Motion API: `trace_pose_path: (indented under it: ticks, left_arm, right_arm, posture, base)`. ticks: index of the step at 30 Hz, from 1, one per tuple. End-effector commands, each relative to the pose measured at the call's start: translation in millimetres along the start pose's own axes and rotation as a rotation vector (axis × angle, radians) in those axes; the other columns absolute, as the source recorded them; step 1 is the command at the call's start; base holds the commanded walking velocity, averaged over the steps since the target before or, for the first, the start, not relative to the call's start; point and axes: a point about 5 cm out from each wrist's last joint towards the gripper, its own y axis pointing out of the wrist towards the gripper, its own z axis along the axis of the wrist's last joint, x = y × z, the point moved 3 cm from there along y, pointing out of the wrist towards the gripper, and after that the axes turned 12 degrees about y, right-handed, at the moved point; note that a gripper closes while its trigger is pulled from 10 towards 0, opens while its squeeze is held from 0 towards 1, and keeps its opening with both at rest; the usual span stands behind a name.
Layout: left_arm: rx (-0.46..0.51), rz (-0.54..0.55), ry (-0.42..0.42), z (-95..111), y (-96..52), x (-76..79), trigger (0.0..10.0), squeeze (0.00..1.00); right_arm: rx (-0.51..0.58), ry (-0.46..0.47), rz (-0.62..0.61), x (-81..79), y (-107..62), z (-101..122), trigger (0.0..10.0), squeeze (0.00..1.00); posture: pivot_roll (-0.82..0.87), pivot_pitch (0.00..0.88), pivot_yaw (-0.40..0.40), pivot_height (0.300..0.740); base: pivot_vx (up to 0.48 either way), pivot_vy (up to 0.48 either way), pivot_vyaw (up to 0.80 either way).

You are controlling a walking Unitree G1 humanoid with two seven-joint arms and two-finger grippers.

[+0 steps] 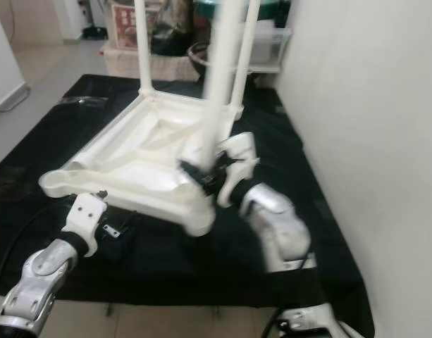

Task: Building children table

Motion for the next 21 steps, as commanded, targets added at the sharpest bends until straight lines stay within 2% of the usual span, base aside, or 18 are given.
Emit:
trace_pose_path:
  ticks: [1,2,3,4,6,7,8,9,11,12,13,14,16,17,18,19,20,21]
  left_arm:
    - [-0.02,-0.01,-0.003,-5,-5.0,2.5,10.0,0.0]
    - [-0.02,-0.01,-0.003,-5,-5.0,2.5,10.0,0.0]
    - [-0.026,-0.01,-0.004,-8,-7.5,2.9,10.0,0.0]
    - [-0.031,-0.011,-0.004,-10,-9.6,2.8,10.0,0.0]
    - [-0.031,-0.011,-0.004,-10,-9.6,2.8,10.0,0.0]
    - [-0.036,-0.01,-0.003,-12,-10.8,3.0,10.0,0.0]
    - [-0.033,-0.003,-0.01,-11,-10.3,2.9,10.0,0.0]
    - [-0.03,-0.001,-0.012,-10,-9.9,3.4,10.0,0.0]
    - [-0.03,-0.001,-0.012,-10,-9.9,3.4,10.0,0.0]
    - [-0.028,0.0,-0.013,-8,-9.6,3.7,10.0,0.0]
    - [-0.03,-0.003,-0.012,-9,-9.6,4.5,10.0,0.0]
    - [-0.03,-0.003,-0.012,-9,-9.6,4.5,10.0,0.0]
    - [-0.037,-0.007,-0.009,-11,-9.4,4.7,10.0,0.0]
    - [-0.035,-0.009,-0.007,-11,-8.1,4.6,10.0,0.0]
    - [-0.035,-0.009,-0.007,-11,-8.1,4.6,10.0,0.0]
    - [-0.032,-0.009,-0.007,-9,-7.0,4.3,10.0,0.0]
    - [-0.03,-0.009,-0.007,-8,-6.2,4.2,10.0,0.0]
    - [-0.03,-0.009,-0.007,-8,-6.2,4.2,10.0,0.0]
  right_arm:
    - [-0.077,0.048,-0.097,12.7,2.7,-21,0.0,0.0]
    - [-0.077,0.048,-0.097,12.7,2.7,-21,0.0,0.0]
    - [-0.071,0.055,-0.249,30.2,4.3,-23,0.0,0.0]
    - [-0.041,0.097,-0.508,58.7,-1.4,-23,0.0,0.0]
    - [-0.041,0.097,-0.508,58.7,-1.4,-23,0.0,0.0]
    - [0.021,0.161,-0.79,85.5,-19.0,-24,0.0,0.0]
    - [0.074,0.225,-1.051,100.4,-46.7,-32,0.0,0.0]
    - [0.096,0.252,-1.2,101.6,-66.4,-40,0.0,0.0]
    - [0.096,0.252,-1.2,101.6,-66.4,-40,0.0,0.0]
    - [0.107,0.257,-1.262,99.1,-77.3,-44,0.0,0.0]
    - [0.103,0.248,-1.258,90.9,-78.0,-46,10.0,0.0]
    - [0.103,0.248,-1.258,90.9,-78.0,-46,10.0,0.0]
    - [0.065,0.214,-1.023,61.7,-48.2,-43,10.0,0.0]
    - [0.085,0.201,-0.844,41.6,-30.7,-35,10.0,0.0]
    - [0.085,0.201,-0.844,41.6,-30.7,-35,10.0,0.0]
    - [0.11,0.191,-0.718,26.9,-19.8,-27,10.0,0.16]
    - [0.131,0.187,-0.655,19.1,-14.9,-22,10.0,0.16]
    - [0.131,0.187,-0.655,19.1,-14.9,-22,10.0,0.16]
  posture:
    - [0.03,0.0,-0.095,0.74]
    - [0.03,0.0,-0.095,0.74]
    - [0.03,0.0,-0.095,0.74]
    - [0.03,0.0,-0.102,0.74]
    - [0.03,0.0,-0.102,0.74]
    - [0.03,0.0,-0.105,0.74]
    - [0.04,0.0,-0.107,0.74]
    - [0.04,0.0,-0.106,0.74]
    - [0.04,0.0,-0.106,0.74]
    - [0.04,0.0,-0.104,0.74]
    - [0.03,0.0,-0.095,0.74]
    - [0.03,0.0,-0.095,0.74]
    - [0.02,0.0,-0.092,0.74]
    - [0.02,0.0,-0.092,0.74]
    - [0.02,0.0,-0.092,0.74]
    - [0.02,0.0,-0.093,0.74]
    - [0.02,0.0,-0.093,0.74]
    - [0.02,0.0,-0.093,0.74]
  base:
    - [0.0,0.0,0.0]
    - [0.0,0.0,0.0]
    - [0.0,0.0,0.0]
    - [0.0,0.0,0.0]
    - [0.0,0.0,0.0]
    - [0.0,0.0,0.0]
    - [0.0,0.0,0.0]
    - [0.0,0.0,0.0]
    - [0.0,0.0,0.0]
    - [0.0,0.0,0.0]
    - [0.0,0.0,0.0]
    - [0.0,0.0,0.0]
    - [0.0,0.0,0.0]
    - [0.0,0.0,0.0]
    - [0.0,0.0,0.0]
    - [0.0,0.0,0.0]
    - [0.0,0.0,0.0]
    - [0.0,0.0,0.0]
